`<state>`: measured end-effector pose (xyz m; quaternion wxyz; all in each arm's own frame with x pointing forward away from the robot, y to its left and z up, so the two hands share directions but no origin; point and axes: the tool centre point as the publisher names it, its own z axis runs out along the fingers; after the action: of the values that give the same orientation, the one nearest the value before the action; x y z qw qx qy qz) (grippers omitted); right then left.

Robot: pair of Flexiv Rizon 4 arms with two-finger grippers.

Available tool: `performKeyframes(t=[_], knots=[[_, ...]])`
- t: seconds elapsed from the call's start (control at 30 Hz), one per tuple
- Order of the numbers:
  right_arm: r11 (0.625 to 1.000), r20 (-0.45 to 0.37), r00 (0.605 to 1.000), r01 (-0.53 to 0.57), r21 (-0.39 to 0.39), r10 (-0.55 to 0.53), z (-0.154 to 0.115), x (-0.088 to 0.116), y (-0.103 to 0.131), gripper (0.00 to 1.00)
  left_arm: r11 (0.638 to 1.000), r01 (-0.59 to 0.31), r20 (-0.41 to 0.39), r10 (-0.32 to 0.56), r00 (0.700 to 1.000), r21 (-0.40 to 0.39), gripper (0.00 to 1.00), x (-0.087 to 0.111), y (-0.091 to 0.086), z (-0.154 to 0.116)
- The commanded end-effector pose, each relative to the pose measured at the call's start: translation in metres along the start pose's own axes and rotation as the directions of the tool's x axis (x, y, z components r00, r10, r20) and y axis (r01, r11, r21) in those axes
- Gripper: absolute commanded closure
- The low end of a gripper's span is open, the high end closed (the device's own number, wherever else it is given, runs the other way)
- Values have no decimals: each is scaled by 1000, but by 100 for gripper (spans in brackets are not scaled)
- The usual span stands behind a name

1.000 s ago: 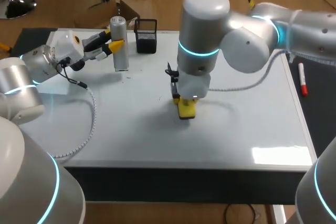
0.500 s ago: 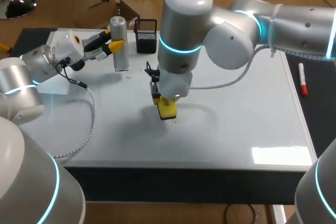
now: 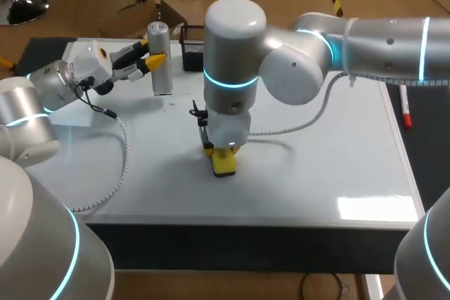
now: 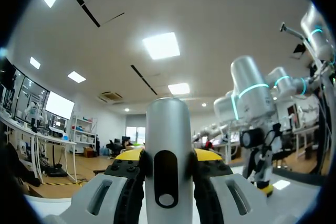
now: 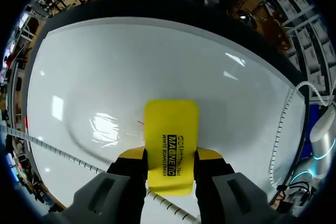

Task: Pick up the inspection probe, press it on each red-marked spot on the whiteboard one by one, put down the probe, pick up the eraser, and wipe off all the red marks.

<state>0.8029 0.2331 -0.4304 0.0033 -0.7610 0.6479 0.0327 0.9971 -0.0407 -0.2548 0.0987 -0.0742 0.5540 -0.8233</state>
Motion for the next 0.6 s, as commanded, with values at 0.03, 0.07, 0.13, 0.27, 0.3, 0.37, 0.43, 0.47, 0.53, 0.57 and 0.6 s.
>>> performKeyframes(t=[0.03, 0.07, 0.13, 0.27, 0.3, 0.37, 0.43, 0.47, 0.53, 0.57, 0.6], knots=[[1000, -17, 1000, -7, 1, 7, 10, 2, -2, 100, 1000, 0, 1, 0, 1000, -1, 100, 0, -1, 1], [1000, -17, 1000, -11, 0, 11, 12, 4, -1, 100, 1000, 0, 1, 0, 1000, -1, 100, 0, -1, 1], [1000, -23, 1000, -19, -2, 19, 15, 7, 0, 100, 1000, 0, 1, 0, 1000, -1, 100, 0, -1, 1], [999, -28, 999, -36, -4, 36, 20, 15, 1, 100, 1000, 0, 1, 0, 1000, -1, 100, 0, -1, 1], [999, -29, 999, -43, -3, 42, 20, 18, 1, 100, 1000, 0, 1, 0, 1000, -1, 100, 0, -1, 1], [998, -40, 998, -56, 0, 56, 20, 22, 1, 100, 1000, 0, 1, 0, 1000, -1, 100, 0, -1, 1], [997, -42, 996, -73, 5, 73, 19, 27, 2, 100, 1000, 0, 1, 0, 1000, -1, 100, 0, -1, 1], [997, -46, 996, -78, 8, 78, 19, 30, 2, 100, 1000, 0, 1, 0, 1000, -1, 100, 0, -1, 1], [996, -53, 995, -87, 11, 88, 20, 35, 2, 100, 1000, 0, 1, 0, 1000, -1, 100, 0, -1, 1], [996, -55, 994, -89, 10, 89, 21, 38, 3, 100, 1000, 0, 1, 0, 1000, -1, 100, 0, -1, 1], [996, -57, 994, -94, 9, 94, 22, 40, 3, 100, 1000, 0, 1, 0, 1000, -1, 100, 0, -1, 1]])
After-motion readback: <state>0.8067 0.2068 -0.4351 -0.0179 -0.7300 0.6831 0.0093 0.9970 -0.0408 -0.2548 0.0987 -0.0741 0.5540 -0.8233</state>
